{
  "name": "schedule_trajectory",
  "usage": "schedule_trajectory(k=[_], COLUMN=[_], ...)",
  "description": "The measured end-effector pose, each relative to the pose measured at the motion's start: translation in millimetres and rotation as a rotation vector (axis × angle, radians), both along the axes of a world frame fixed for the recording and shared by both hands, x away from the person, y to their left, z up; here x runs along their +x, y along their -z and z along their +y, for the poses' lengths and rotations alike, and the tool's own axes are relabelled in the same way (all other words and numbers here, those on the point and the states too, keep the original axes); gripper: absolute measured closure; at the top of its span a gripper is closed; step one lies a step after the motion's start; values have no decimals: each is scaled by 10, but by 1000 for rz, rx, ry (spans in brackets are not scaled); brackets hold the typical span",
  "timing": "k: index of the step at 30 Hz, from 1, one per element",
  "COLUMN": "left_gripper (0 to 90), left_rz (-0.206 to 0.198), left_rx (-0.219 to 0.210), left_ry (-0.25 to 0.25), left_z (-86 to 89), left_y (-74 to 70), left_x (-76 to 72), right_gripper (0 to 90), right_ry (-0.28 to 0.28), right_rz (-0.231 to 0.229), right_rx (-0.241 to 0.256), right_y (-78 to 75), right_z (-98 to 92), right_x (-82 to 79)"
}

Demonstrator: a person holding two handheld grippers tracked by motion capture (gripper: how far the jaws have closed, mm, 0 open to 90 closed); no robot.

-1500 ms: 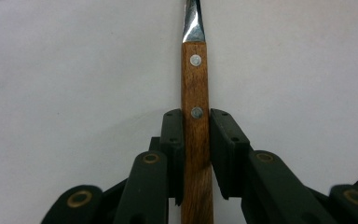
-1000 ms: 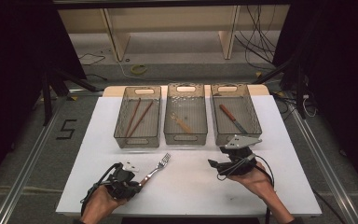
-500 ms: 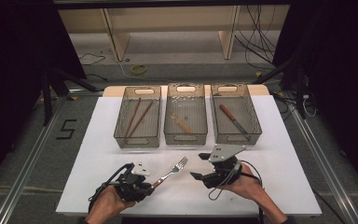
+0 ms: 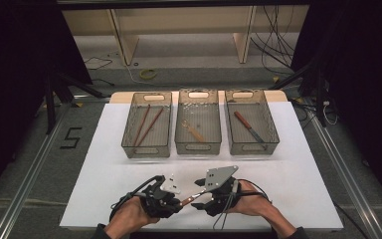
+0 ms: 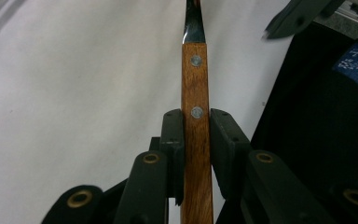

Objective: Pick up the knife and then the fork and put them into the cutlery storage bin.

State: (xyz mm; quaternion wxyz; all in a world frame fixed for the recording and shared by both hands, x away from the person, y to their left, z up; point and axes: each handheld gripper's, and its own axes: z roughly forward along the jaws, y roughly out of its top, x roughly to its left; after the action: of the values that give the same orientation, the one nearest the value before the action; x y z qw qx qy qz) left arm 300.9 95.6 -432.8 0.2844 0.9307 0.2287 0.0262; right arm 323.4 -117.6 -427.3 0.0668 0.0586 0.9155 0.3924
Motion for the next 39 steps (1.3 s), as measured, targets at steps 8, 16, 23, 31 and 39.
schedule_trajectory(k=[8,16,23,31,39], left_gripper=[756,755,755,754,746], left_rz=[-5,-2,5,11,5], left_rx=[6,0,3,-5,-19], left_ry=[48,83,106,139,182], left_z=[-75,-104,-112,-113,-110], left_y=[-21,-20,-11,-23,-23], left_x=[-43,-54,-47,-59,-66], right_gripper=[417,523,637,702,769], right_ry=[-49,-94,-120,-169,-231], right_rz=[-11,7,13,-3,-2], right_rx=[-78,-133,-155,-181,-200], right_y=[79,145,173,205,221], right_z=[59,92,103,107,91], right_x=[-25,-58,-77,-85,-128])
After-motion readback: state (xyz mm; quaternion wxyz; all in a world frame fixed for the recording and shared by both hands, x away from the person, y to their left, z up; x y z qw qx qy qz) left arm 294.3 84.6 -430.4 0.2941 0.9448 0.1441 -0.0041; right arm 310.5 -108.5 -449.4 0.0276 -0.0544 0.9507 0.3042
